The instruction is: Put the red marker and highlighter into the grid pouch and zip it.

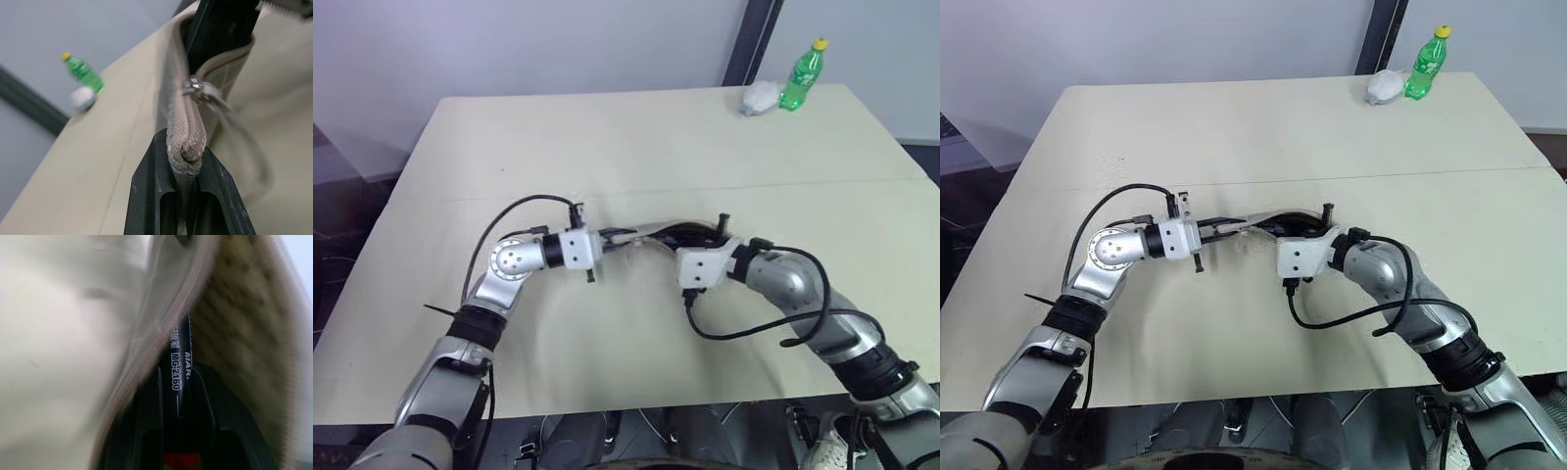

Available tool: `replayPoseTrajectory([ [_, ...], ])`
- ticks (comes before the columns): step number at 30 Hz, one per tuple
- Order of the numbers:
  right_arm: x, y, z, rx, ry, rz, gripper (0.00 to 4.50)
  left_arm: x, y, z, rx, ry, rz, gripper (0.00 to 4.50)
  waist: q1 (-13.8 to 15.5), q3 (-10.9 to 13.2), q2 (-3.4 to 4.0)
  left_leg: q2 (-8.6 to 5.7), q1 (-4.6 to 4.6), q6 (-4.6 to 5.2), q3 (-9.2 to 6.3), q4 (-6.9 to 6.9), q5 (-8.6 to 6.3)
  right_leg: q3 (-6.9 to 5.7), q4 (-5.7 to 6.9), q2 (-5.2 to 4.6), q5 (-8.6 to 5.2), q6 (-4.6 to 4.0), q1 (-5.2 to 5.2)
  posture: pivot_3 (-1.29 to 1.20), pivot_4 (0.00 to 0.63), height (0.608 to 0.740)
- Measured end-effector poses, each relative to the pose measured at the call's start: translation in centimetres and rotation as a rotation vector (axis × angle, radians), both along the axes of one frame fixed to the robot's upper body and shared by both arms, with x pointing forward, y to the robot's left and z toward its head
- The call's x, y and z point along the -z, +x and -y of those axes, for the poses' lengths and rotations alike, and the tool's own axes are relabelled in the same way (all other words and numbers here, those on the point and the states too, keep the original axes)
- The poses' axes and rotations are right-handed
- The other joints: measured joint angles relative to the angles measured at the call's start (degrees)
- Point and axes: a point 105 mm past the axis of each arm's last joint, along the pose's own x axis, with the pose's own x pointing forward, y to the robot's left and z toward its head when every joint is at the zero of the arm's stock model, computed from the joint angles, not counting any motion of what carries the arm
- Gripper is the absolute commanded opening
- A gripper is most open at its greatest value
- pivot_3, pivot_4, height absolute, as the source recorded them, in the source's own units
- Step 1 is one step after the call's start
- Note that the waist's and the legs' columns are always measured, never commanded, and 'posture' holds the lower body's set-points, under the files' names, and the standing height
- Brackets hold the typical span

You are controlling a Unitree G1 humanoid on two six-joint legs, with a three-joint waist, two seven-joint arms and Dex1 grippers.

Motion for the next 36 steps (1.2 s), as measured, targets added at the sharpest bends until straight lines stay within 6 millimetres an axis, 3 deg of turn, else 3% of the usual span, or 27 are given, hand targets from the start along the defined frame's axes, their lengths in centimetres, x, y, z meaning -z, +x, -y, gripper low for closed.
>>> replayPoseTrajectory([
  [4, -0.3, -0.1, -0.1, -0.029, 0.003, 0.007, 0.31, -0.3, -0.1, -0.2, 0.014, -0.009, -0.01, 0.0, -0.1, 0.0, 0.0, 0.01, 0.0, -0.01, -0.03, -0.07, 0.0, 0.03, 0.07, 0.01, 0.0, 0.0, -0.05, 0.0, 0.15, 0.739],
  [11, -1.5, -0.6, -0.3, -0.021, 0.177, -0.066, 3.68, -0.4, 0.1, -0.3, -0.007, -0.019, 0.004, 0.0, 0.2, 0.0, 0.0, 0.01, 0.0, 0.18, -0.1, -0.04, -0.11, 0.04, 0.1, 0.03, 0.0, -0.01, -0.05, 0.0, 0.15, 0.739],
  [18, -4.8, -3.5, 0.8, 0.005, 0.575, -0.29, 3.68, 0.1, 1.4, -1.0, -0.121, -0.036, 0.022, 0.0, 0.0, 0.0, 0.0, 0.01, 0.0, 0.25, -0.11, -0.09, -0.16, 0.07, 0.08, 0.02, 0.0, -0.01, -0.04, 0.0, 0.15, 0.739],
  [23, -6.7, -4.9, 0.3, -0.015, 0.766, -0.389, 3.68, 0.3, 1.8, -0.3, -0.173, -0.052, 0.068, 0.0, 0.1, 0.0, 0.01, 0.01, 0.0, 0.25, -0.12, -0.06, -0.16, 0.06, 0.1, 0.01, 0.0, -0.01, -0.02, 0.0, 0.15, 0.739],
  [25, -5.8, -6.0, -0.6, -0.024, 0.793, -0.493, 3.68, 0.3, 1.8, 0.1, -0.181, -0.055, 0.083, 0.0, 0.1, 0.0, -0.01, 0.01, 0.0, 0.25, -0.14, -0.07, -0.16, 0.04, 0.09, 0.01, 0.0, -0.01, -0.03, 0.0, 0.15, 0.739],
  [29, -1.1, -7.7, -2.0, 0.042, 0.796, -0.773, 3.68, 0.3, 1.2, 1.4, -0.152, -0.053, 0.099, 0.0, 0.1, 0.0, -0.01, 0.01, -0.01, 0.28, -0.06, -0.06, -0.18, 0.05, 0.05, -0.03, 0.0, -0.01, -0.01, 0.0, 0.15, 0.739],
  [33, 1.2, -5.5, -1.5, 0.184, 0.897, -0.791, 3.68, 0.0, 0.6, 2.1, -0.121, -0.059, 0.12, 0.0, -0.2, 0.0, -0.03, 0.01, 0.03, 0.28, -0.05, -0.03, -0.18, 0.06, 0.04, 0.01, 0.0, -0.01, 0.03, 0.0, 0.15, 0.739],
  [36, 1.7, -3.6, -1.1, 0.246, 0.907, -0.734, 3.68, 0.0, 0.2, 2.1, -0.106, -0.055, 0.131, 0.0, -0.1, 0.0, 0.0, 0.02, 0.03, 0.24, -0.08, -0.05, -0.15, 0.05, 0.14, 0.02, 0.0, -0.01, -0.05, 0.0, 0.15, 0.739],
])
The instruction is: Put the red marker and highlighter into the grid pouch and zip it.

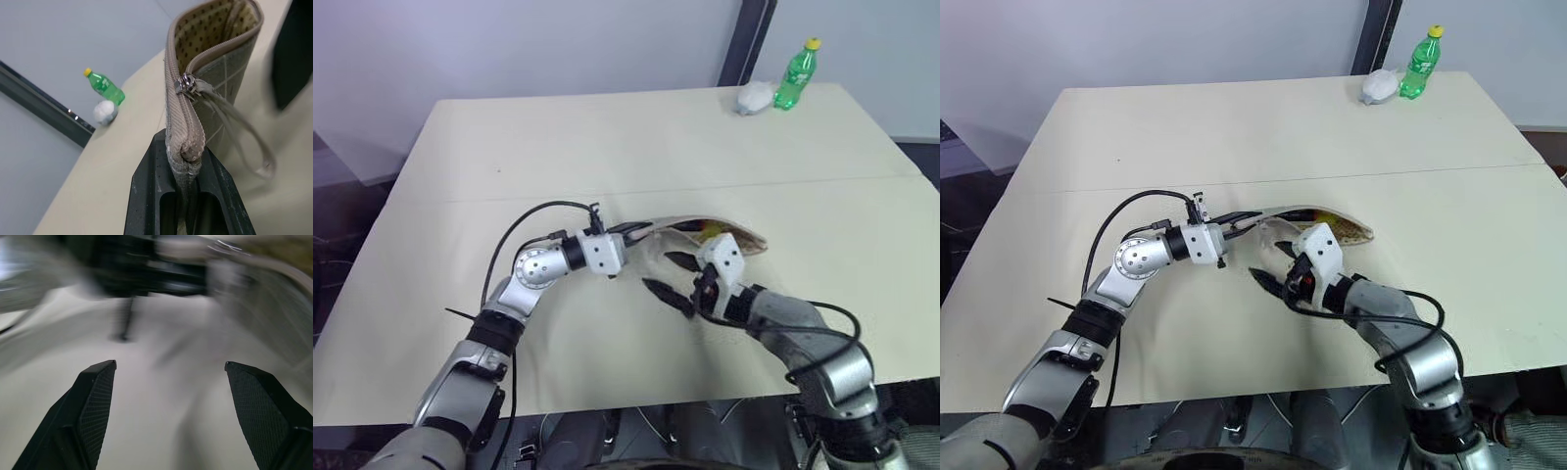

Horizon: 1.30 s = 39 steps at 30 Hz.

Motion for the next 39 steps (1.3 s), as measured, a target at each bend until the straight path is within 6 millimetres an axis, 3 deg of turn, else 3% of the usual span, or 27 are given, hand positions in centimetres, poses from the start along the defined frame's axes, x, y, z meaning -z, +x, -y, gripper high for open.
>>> replayPoseTrajectory([
  [5, -0.5, 1.3, 0.2, 0.042, -0.012, 0.058, 3.68, 0.6, -0.4, -0.2, 0.017, 0.034, -0.003, 0.0, 0.1, 0.0, 0.0, 0.0, -0.01, -0.02, -0.02, -0.02, 0.01, 0.0, 0.0, 0.01, 0.0, 0.0, -0.1, 0.0, 0.15, 0.739],
  [8, -0.7, 1.0, -0.4, 0.006, 0.033, 0.047, 2.8, 0.6, -0.5, -0.3, 0.02, 0.038, 0.003, 0.0, 0.1, 0.0, 0.0, 0.0, -0.01, -0.01, -0.02, -0.02, 0.01, 0.0, -0.03, 0.01, 0.0, 0.0, -0.08, 0.0, 0.15, 0.739],
  [13, -1.2, 0.1, -1.9, -0.086, 0.145, -0.003, 0.29, 0.7, -0.7, 0.2, 0.034, 0.042, 0.01, 0.0, 0.1, 0.0, 0.0, 0.0, -0.01, 0.0, -0.03, -0.02, 0.0, -0.01, -0.03, 0.01, 0.0, 0.0, -0.03, 0.0, 0.15, 0.739],
  [14, -1.2, 0.1, -2.0, -0.09, 0.145, -0.004, 0.06, 0.7, -0.7, 0.2, 0.033, 0.042, 0.015, 0.0, 0.1, 0.0, 0.0, 0.0, -0.01, 0.0, -0.02, -0.02, 0.0, -0.01, -0.02, 0.01, 0.0, 0.0, -0.04, 0.0, 0.15, 0.739],
  [21, -1.0, 0.5, -1.0, -0.069, 0.088, 0.004, 0.06, 0.7, -0.4, 0.2, 0.019, 0.046, 0.023, 0.0, 0.1, 0.0, 0.0, 0.0, -0.01, 0.0, -0.02, -0.02, 0.0, -0.02, -0.04, 0.01, 0.0, 0.0, -0.11, 0.0, 0.15, 0.739],
  [23, -0.1, 0.4, 1.2, -0.041, -0.009, 0.01, 0.06, 0.8, -0.4, 0.0, 0.019, 0.057, 0.024, 0.0, 0.3, 0.0, 0.0, -0.02, -0.01, 0.03, -0.02, 0.0, -0.02, -0.05, -0.1, -0.01, 0.0, 0.0, -0.12, 0.0, 0.15, 0.739],
  [27, 1.2, 0.4, 8.0, 0.112, -0.194, -0.01, 0.06, 1.6, 0.2, -1.8, -0.02, 0.103, 0.005, 0.0, 0.1, 0.0, -0.01, -0.02, -0.02, 0.08, 0.05, -0.01, -0.05, -0.04, -0.17, -0.02, 0.01, 0.0, 0.08, 0.0, 0.15, 0.739],
  [32, 1.0, -0.1, 11.8, 0.176, -0.289, 0.001, 0.06, 1.5, 0.9, -3.3, -0.042, 0.122, 0.003, 0.0, 0.1, 0.0, -0.01, 0.03, -0.01, 0.05, -0.02, -0.05, -0.03, -0.03, -0.08, -0.01, 0.0, 0.01, 0.04, 0.0, 0.15, 0.739],
  [33, 1.0, -0.2, 12.0, 0.177, -0.296, 0.005, 0.31, 1.5, 1.0, -3.4, -0.04, 0.12, -0.005, 0.0, 0.1, 0.0, 0.0, 0.03, -0.01, 0.05, -0.02, -0.04, -0.03, -0.03, -0.07, -0.01, 0.0, 0.01, 0.06, 0.0, 0.15, 0.739],
  [36, 1.6, -0.5, 12.7, 0.193, -0.317, -0.013, 1.42, 2.0, 1.6, -4.5, -0.061, 0.082, -0.137, 1.04, 0.0, 0.0, -0.01, 0.03, -0.01, 0.07, 0.0, 0.02, -0.04, -0.03, -0.09, -0.01, 0.0, 0.01, 0.09, 0.0, 0.15, 0.739],
  [39, 1.8, -0.6, 12.8, 0.192, -0.318, -0.024, 3.02, 2.4, 1.7, -5.1, -0.047, 0.04, -0.267, 2.54, 0.1, 0.0, -0.01, 0.03, -0.01, 0.07, 0.01, 0.03, -0.04, -0.02, -0.1, -0.02, 0.0, 0.01, 0.09, 0.0, 0.15, 0.739],
])
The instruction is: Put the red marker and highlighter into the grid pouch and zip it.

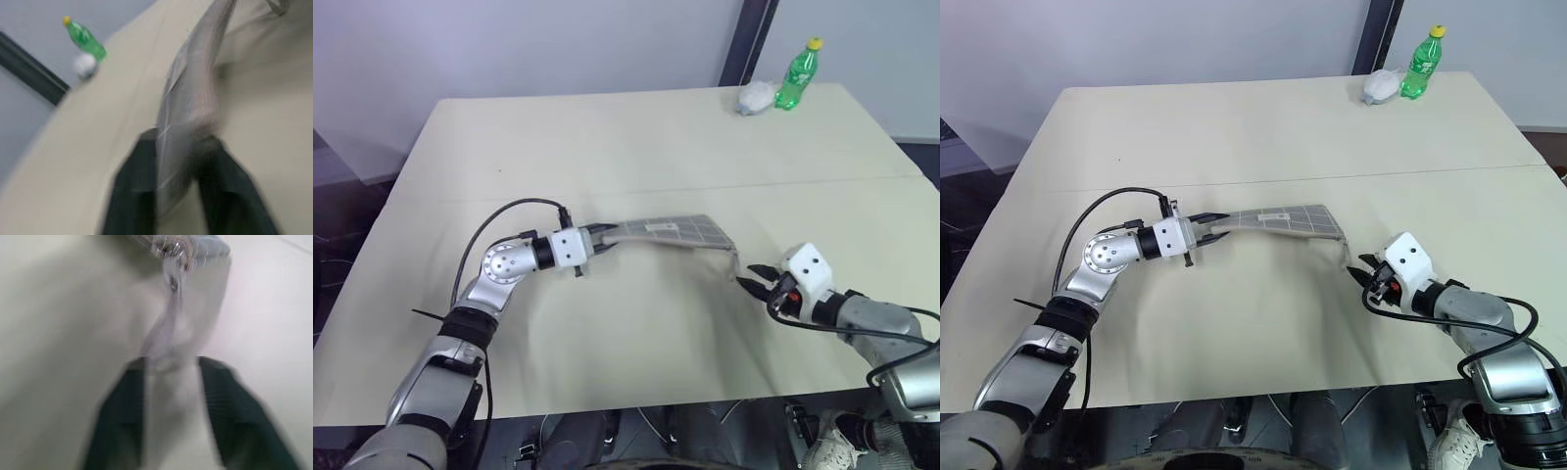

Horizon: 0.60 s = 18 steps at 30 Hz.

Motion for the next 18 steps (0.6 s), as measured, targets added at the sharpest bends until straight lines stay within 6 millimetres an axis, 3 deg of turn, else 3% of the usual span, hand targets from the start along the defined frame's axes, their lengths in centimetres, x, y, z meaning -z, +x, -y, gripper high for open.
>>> replayPoseTrajectory([
  [3, 0.0, 0.0, 0.1, -0.005, -0.01, -0.003, 4.46, 0.5, -1.0, 0.0, 0.039, -0.067, -0.124, 4.02, 0.0, 0.0, 0.0, 0.0, -0.01, 0.01, -0.01, -0.02, 0.0, 0.01, -0.01, -0.01, 0.0, 0.0, -0.01, 0.0, 0.15, 0.739],
  [7, 0.2, -0.9, 1.1, -0.028, -0.072, -0.036, 4.46, 2.1, -4.1, -1.0, 0.124, -0.077, -0.332, 4.02, -0.1, 0.0, 0.01, 0.0, -0.01, 0.03, -0.01, -0.08, -0.02, 0.05, 0.0, -0.01, -0.01, -0.02, -0.05, 0.0, 0.15, 0.739],
  [10, 0.2, -2.1, 0.6, -0.09, -0.011, -0.072, 4.46, 1.3, -4.8, -1.8, 0.092, -0.182, -0.403, 4.02, 0.1, 0.0, 0.01, 0.01, -0.01, 0.02, -0.06, -0.05, -0.02, 0.03, 0.0, 0.0, -0.02, -0.04, -0.01, 0.0, 0.15, 0.739],
  [15, -2.7, -2.8, -1.1, -0.201, 0.09, -0.007, 4.46, -2.9, -2.5, -4.2, -0.053, -0.349, -0.344, 4.02, 0.1, 0.0, 0.01, 0.01, 0.06, 0.02, -0.05, 0.04, -0.02, 0.04, -0.03, -0.01, -0.27, -0.01, 0.19, 0.0, 0.15, 0.739],
  [18, -3.4, -3.3, -2.0, -0.252, 0.141, -0.015, 4.46, -3.5, -0.2, -6.0, -0.219, -0.38, -0.286, 4.02, 0.1, 0.0, 0.01, 0.01, 0.11, 0.02, -0.04, 0.03, -0.02, 0.03, -0.03, -0.04, -0.18, -0.16, 0.2, 0.0, 0.15, 0.739],
])
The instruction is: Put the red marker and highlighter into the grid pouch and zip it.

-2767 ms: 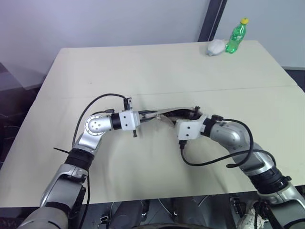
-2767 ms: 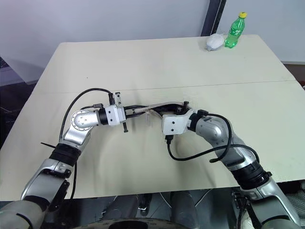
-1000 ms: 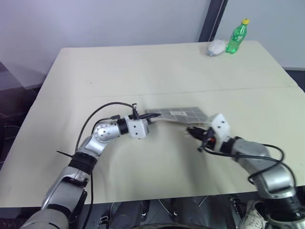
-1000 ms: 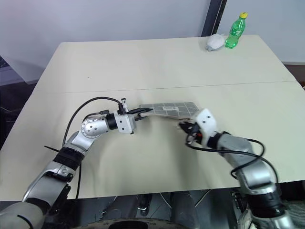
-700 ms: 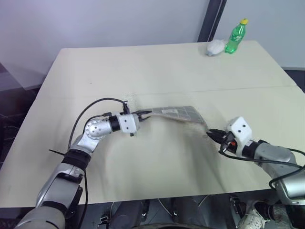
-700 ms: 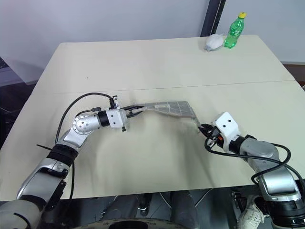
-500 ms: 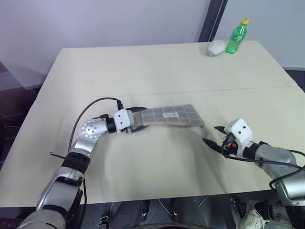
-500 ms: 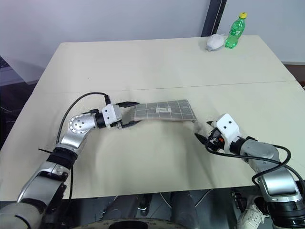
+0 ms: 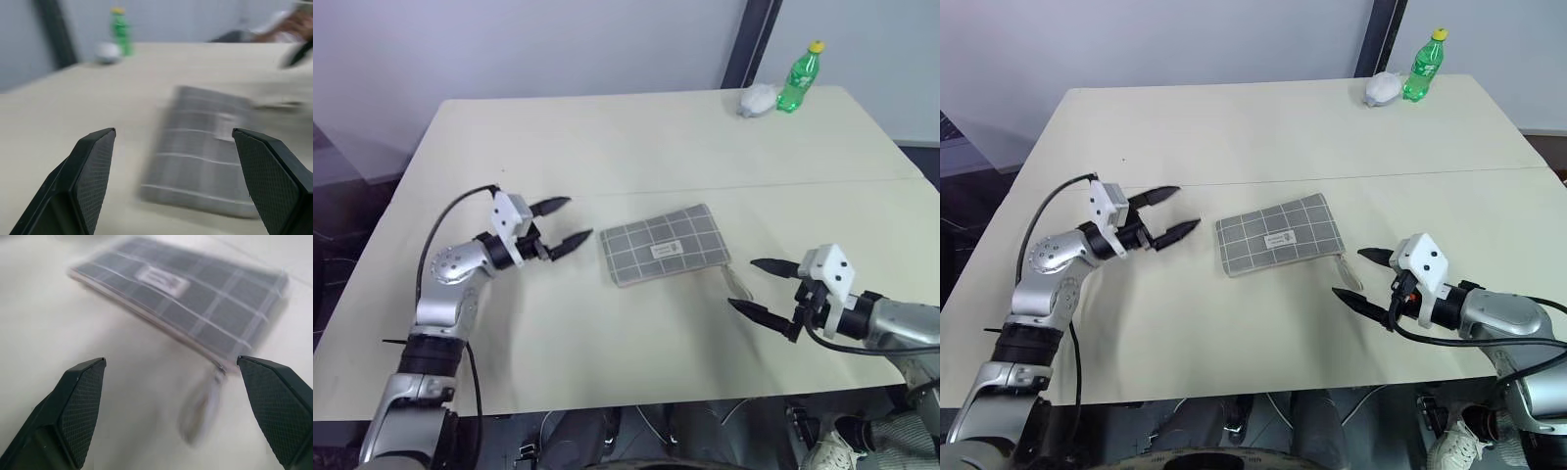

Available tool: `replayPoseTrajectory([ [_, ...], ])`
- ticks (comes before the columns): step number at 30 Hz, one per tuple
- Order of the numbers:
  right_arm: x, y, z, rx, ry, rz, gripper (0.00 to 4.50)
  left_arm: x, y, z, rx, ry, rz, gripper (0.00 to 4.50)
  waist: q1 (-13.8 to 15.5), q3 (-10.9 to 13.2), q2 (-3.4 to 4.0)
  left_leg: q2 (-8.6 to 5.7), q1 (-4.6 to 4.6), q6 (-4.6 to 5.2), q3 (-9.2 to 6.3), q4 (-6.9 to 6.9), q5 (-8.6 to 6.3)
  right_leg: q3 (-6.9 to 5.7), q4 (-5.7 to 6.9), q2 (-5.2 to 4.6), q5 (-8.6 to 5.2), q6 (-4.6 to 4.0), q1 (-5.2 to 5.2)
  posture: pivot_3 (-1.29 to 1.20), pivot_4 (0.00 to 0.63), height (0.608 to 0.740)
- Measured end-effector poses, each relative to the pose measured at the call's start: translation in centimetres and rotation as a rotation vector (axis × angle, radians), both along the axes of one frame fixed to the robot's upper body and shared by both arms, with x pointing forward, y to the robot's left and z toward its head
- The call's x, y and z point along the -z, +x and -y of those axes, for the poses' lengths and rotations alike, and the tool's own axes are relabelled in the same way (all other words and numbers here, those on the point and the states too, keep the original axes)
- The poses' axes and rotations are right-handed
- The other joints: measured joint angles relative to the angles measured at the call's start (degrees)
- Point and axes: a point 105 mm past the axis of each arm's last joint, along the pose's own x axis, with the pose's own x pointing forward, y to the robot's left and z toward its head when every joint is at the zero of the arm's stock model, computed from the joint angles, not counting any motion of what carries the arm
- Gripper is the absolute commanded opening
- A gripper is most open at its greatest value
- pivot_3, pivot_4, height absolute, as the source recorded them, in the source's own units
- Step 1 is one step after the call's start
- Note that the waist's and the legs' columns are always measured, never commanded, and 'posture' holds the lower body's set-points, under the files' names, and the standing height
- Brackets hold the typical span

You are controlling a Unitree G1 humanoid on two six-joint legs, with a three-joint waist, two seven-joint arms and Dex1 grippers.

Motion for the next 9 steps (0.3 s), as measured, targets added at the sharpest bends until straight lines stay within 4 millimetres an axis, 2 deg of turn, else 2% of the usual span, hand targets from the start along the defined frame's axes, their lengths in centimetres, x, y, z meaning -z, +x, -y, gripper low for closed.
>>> replayPoseTrajectory([
  [3, 1.3, -0.4, -1.1, -0.04, -0.013, -0.048, 4.46, 1.7, 1.5, -1.5, -0.117, 0.026, -0.05, 4.02, -0.1, 0.0, -0.02, 0.0, -0.04, 0.0, 0.02, -0.06, 0.0, -0.01, -0.04, 0.0, 0.02, 0.03, -0.08, 0.0, 0.15, 0.739],
  [6, 3.2, -0.3, -2.0, -0.031, -0.009, -0.059, 4.46, 2.9, 1.5, -2.1, -0.139, 0.058, -0.066, 4.02, 0.0, 0.0, -0.03, 0.0, -0.1, 0.01, 0.03, -0.14, -0.02, -0.01, -0.2, -0.01, 0.13, 0.19, -0.14, 0.0, 0.15, 0.739],
  [9, 4.3, -0.9, -2.3, -0.021, 0.004, -0.083, 4.46, 3.2, 1.4, -2.5, -0.143, 0.063, -0.074, 4.02, 0.2, 0.0, -0.01, -0.01, -0.14, 0.03, 0.04, -0.14, -0.04, -0.02, -0.29, -0.02, 0.14, 0.19, -0.21, 0.0, 0.15, 0.739],
])
